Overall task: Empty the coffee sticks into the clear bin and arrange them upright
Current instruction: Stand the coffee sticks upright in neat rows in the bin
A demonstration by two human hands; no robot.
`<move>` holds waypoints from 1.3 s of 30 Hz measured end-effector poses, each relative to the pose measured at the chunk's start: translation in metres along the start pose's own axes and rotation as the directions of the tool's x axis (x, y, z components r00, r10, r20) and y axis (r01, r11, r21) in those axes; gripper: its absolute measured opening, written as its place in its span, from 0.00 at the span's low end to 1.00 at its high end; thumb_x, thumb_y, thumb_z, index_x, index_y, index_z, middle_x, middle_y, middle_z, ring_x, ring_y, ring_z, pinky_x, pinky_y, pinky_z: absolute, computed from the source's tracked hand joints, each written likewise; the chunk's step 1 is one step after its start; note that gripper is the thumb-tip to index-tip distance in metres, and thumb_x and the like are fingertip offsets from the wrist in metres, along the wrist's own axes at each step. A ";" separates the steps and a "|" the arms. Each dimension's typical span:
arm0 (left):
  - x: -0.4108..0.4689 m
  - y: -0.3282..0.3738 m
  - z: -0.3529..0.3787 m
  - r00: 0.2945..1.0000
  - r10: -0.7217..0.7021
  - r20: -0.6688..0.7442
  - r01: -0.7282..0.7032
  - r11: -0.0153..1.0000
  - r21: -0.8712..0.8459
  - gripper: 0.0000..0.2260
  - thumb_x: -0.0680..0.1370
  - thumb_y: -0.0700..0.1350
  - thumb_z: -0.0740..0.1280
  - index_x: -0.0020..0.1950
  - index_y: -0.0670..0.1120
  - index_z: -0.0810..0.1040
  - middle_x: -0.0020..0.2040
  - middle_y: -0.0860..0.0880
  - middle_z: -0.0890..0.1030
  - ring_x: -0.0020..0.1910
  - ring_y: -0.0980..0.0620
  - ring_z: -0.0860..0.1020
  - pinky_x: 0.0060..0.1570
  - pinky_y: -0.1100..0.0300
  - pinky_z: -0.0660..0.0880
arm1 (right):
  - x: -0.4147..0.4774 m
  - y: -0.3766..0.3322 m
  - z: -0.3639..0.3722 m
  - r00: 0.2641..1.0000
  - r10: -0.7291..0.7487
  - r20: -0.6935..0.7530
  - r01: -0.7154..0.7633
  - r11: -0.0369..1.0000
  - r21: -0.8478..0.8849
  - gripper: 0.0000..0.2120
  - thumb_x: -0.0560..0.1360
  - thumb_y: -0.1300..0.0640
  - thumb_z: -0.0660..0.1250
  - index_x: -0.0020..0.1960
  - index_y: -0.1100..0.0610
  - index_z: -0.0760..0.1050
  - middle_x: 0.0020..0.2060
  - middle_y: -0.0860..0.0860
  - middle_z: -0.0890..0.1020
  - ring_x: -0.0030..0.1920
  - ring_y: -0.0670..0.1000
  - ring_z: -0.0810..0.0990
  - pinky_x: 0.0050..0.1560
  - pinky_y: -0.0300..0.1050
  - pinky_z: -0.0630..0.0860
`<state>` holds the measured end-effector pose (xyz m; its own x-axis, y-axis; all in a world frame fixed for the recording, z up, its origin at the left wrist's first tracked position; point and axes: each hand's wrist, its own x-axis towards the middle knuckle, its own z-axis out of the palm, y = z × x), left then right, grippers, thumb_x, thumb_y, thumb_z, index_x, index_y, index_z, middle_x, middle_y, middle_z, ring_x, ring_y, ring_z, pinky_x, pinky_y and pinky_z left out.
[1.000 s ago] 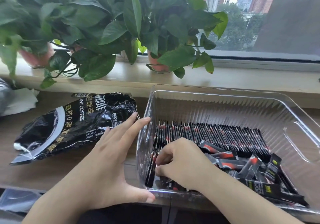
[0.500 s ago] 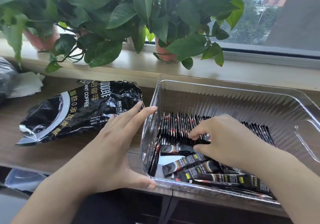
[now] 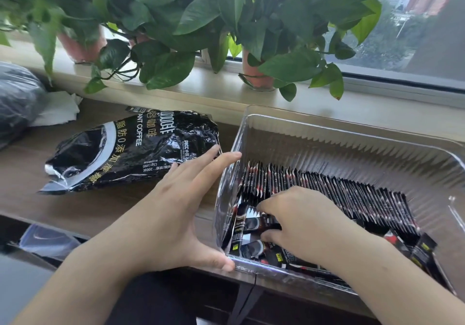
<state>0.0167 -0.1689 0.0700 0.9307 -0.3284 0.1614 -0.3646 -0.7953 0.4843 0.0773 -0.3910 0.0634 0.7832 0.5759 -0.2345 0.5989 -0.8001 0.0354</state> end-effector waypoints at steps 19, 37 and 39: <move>0.000 -0.001 0.001 1.000 0.018 -0.012 -0.018 1.000 0.004 0.60 0.55 0.69 0.79 0.76 0.71 0.43 0.80 0.62 0.48 0.78 0.65 0.46 0.77 0.45 0.55 | 0.008 0.000 -0.002 0.975 -0.168 0.145 0.145 0.976 0.161 0.08 0.77 0.51 0.72 0.55 0.45 0.78 0.52 0.42 0.80 0.50 0.46 0.76 0.41 0.38 0.70; 0.000 -0.003 0.001 0.999 0.031 -0.027 -0.030 0.999 0.027 0.60 0.55 0.71 0.78 0.76 0.70 0.42 0.80 0.60 0.48 0.78 0.63 0.46 0.77 0.45 0.55 | 0.009 -0.001 0.008 0.919 -0.386 0.079 0.392 0.917 -0.076 0.13 0.80 0.62 0.63 0.62 0.51 0.78 0.37 0.45 0.59 0.43 0.53 0.68 0.47 0.54 0.76; 0.000 -0.003 0.001 0.999 0.034 -0.029 -0.033 0.999 0.023 0.60 0.55 0.72 0.78 0.76 0.70 0.43 0.80 0.59 0.49 0.78 0.63 0.46 0.77 0.46 0.55 | 0.009 0.000 0.014 0.914 -0.403 0.041 0.405 0.911 -0.083 0.13 0.79 0.62 0.65 0.61 0.52 0.78 0.36 0.44 0.57 0.41 0.53 0.67 0.44 0.54 0.76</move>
<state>0.0178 -0.1673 0.0673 0.9183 -0.3400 0.2026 -0.3958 -0.7957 0.4586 0.0819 -0.3880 0.0476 0.4680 0.8421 -0.2681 0.8764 -0.4813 0.0183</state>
